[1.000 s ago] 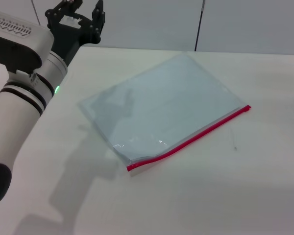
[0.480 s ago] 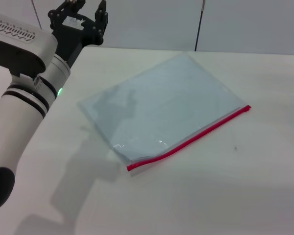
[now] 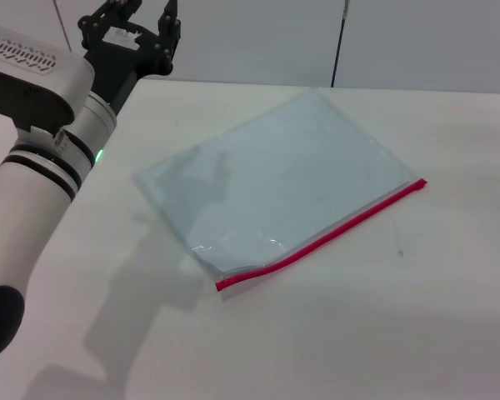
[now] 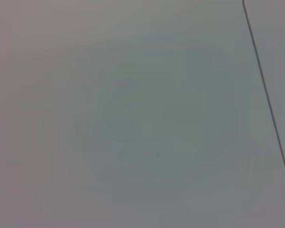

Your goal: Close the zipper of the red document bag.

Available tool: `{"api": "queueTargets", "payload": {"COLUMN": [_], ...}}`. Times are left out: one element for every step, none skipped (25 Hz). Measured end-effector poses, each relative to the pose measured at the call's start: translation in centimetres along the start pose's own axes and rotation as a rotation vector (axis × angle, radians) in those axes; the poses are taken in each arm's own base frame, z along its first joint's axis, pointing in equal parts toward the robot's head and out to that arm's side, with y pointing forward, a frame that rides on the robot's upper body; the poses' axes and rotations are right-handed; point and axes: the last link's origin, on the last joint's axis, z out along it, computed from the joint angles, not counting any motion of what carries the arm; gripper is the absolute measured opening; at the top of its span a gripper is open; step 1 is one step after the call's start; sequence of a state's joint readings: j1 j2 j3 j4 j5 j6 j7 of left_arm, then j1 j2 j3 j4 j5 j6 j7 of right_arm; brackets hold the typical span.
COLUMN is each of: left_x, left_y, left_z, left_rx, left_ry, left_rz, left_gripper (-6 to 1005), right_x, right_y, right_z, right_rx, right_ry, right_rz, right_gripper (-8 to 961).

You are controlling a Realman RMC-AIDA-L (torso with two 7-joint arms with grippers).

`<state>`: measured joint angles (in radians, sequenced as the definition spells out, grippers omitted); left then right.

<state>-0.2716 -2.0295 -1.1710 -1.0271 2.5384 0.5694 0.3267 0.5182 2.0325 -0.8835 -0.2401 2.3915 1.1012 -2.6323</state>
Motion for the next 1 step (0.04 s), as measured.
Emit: {"api": "queueTargets", "payload": {"left_x": [0.01], "left_y": [-0.07], "left_z": [-0.02], "left_rx": [0.004], "left_ry": [0.002], "left_rz": [-0.002], "left_gripper": [445], "right_x": [0.0], "right_y": [-0.01], "right_z": [0.0], "right_rx": [0.0], "right_ry": [0.0], "right_rz": [0.0], "right_gripper": [665]}}
